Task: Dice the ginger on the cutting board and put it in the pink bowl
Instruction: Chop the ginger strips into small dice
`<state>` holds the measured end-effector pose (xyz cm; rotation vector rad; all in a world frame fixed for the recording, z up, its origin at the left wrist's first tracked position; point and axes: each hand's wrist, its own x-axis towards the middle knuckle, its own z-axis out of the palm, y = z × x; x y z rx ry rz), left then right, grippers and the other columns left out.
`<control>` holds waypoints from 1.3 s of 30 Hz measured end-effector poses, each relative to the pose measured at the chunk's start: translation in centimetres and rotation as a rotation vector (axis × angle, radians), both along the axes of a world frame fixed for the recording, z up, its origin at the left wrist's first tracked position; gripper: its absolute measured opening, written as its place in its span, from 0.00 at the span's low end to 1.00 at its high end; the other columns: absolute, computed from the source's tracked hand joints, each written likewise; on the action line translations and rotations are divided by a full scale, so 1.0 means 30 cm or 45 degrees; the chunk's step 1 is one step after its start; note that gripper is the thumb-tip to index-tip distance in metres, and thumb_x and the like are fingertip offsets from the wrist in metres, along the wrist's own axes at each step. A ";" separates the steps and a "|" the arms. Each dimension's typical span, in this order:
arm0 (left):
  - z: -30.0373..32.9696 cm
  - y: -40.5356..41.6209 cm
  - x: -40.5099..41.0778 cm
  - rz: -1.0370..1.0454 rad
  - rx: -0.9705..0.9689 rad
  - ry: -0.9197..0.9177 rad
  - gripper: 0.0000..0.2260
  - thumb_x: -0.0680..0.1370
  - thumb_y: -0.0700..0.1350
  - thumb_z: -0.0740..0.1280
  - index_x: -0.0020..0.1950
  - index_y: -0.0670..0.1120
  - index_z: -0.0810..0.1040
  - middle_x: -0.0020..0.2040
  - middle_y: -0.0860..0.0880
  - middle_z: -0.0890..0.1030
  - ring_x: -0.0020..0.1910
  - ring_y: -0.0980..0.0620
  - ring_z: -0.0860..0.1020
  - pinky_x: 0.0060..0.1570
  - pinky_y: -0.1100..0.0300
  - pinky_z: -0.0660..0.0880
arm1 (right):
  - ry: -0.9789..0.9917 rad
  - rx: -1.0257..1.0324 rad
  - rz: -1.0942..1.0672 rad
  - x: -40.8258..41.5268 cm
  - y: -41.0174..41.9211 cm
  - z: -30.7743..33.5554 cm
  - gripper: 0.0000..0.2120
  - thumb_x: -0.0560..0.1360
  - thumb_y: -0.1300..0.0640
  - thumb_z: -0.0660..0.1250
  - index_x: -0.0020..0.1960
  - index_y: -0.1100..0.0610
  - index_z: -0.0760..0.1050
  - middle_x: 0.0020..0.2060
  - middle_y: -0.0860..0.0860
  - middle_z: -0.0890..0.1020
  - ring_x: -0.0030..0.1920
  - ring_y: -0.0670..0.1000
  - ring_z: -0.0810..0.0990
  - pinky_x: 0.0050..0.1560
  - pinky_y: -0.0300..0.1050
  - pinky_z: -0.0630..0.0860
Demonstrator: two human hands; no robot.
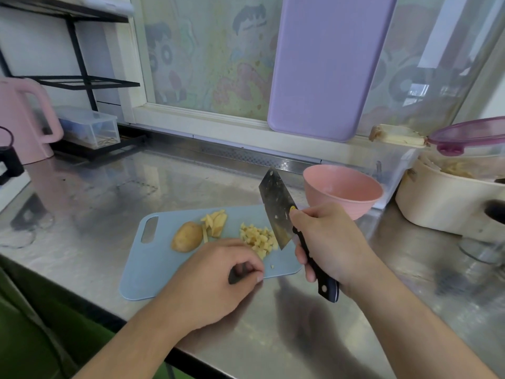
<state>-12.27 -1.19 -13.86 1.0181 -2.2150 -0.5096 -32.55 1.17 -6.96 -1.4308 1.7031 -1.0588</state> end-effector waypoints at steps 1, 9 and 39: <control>-0.001 -0.002 0.000 0.028 0.000 0.015 0.06 0.78 0.46 0.74 0.44 0.56 0.84 0.42 0.60 0.80 0.45 0.56 0.79 0.42 0.64 0.75 | -0.011 0.002 -0.001 -0.004 -0.003 0.000 0.15 0.85 0.55 0.59 0.42 0.59 0.72 0.24 0.59 0.76 0.16 0.55 0.71 0.25 0.41 0.66; -0.002 -0.034 -0.024 0.198 -0.083 -0.030 0.06 0.78 0.45 0.75 0.44 0.56 0.84 0.40 0.62 0.79 0.44 0.62 0.78 0.41 0.68 0.73 | -0.038 0.005 0.004 -0.023 -0.007 0.002 0.14 0.85 0.54 0.59 0.42 0.59 0.71 0.24 0.58 0.76 0.17 0.55 0.71 0.27 0.43 0.67; 0.248 -0.170 -0.121 0.144 0.227 -0.414 0.11 0.80 0.41 0.66 0.48 0.56 0.85 0.39 0.60 0.84 0.38 0.63 0.80 0.37 0.68 0.72 | 1.119 -0.058 0.410 -0.025 0.035 0.033 0.16 0.80 0.39 0.65 0.60 0.48 0.76 0.40 0.45 0.76 0.57 0.56 0.79 0.50 0.53 0.79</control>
